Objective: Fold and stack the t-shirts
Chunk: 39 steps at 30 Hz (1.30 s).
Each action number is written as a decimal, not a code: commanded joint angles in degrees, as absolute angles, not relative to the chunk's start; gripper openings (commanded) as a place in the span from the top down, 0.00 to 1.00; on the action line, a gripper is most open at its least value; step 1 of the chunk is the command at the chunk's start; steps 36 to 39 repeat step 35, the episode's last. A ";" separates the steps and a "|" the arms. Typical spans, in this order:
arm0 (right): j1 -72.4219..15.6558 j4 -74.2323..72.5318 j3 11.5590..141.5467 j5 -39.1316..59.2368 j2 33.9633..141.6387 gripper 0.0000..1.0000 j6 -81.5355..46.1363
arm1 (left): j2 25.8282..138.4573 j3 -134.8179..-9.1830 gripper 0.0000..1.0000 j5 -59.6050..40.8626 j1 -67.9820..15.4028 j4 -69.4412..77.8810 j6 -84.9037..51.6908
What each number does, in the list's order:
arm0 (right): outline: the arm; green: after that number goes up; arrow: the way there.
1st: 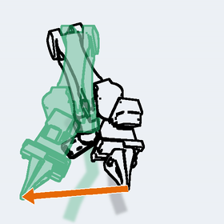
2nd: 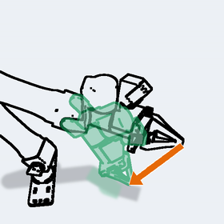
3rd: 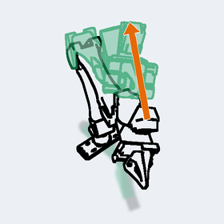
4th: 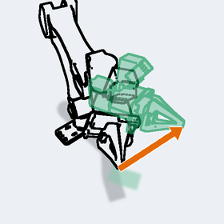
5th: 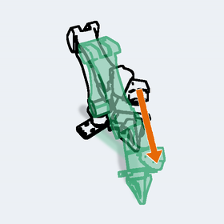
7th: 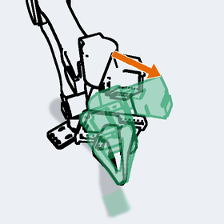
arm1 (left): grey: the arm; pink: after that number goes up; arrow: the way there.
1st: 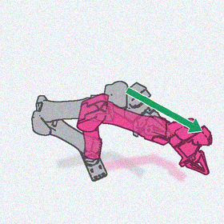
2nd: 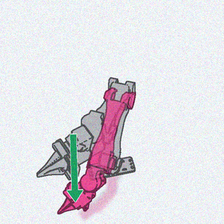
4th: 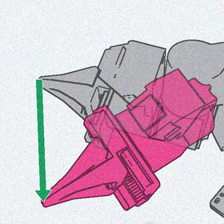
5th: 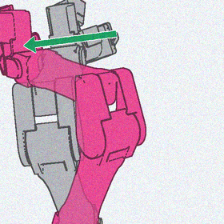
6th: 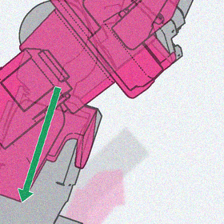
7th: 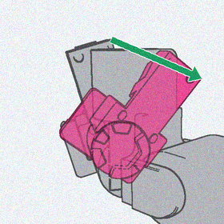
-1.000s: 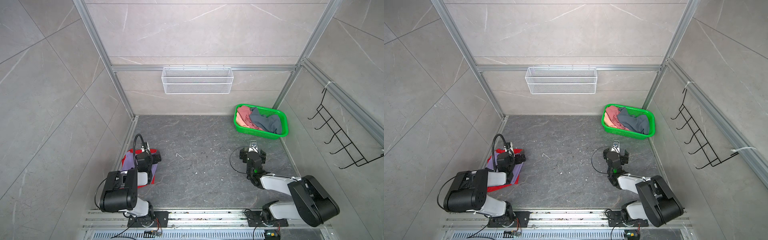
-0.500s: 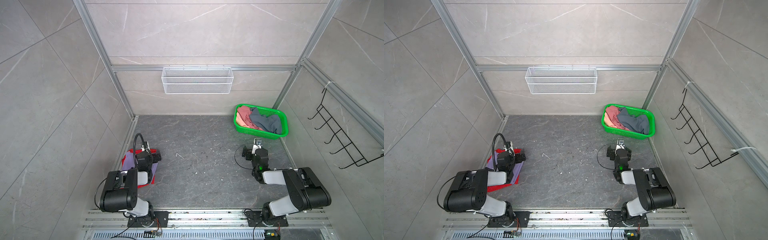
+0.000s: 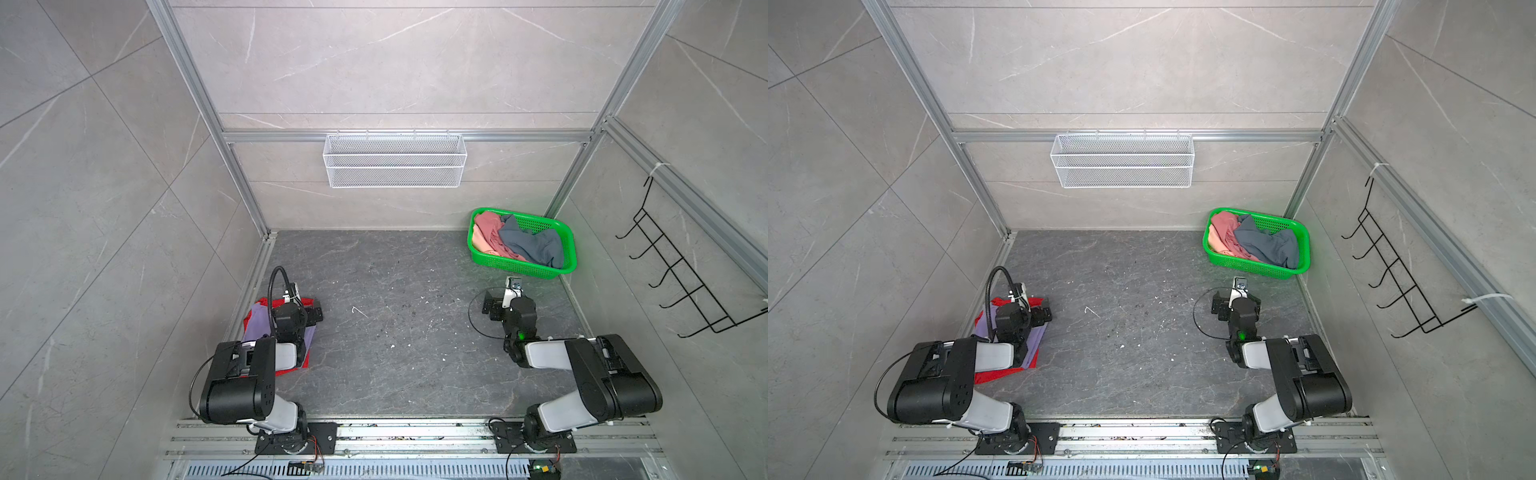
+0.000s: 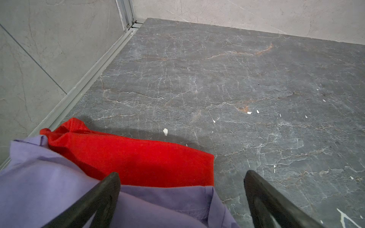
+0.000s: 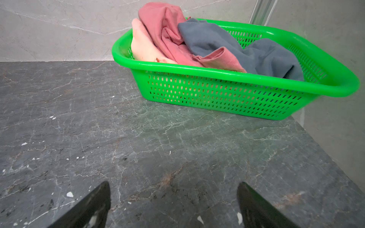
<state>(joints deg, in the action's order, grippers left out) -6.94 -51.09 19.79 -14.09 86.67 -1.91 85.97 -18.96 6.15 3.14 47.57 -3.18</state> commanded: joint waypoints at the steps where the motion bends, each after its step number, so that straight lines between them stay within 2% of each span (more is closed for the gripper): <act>1: -6.81 -51.85 19.70 -13.97 86.84 0.00 -2.29 | 86.18 -20.66 0.00 7.29 3.01 48.60 -2.14; 39: -6.94 -51.63 19.73 -13.71 86.66 0.00 -2.02 | 85.96 -20.38 0.00 7.41 2.99 48.88 -2.26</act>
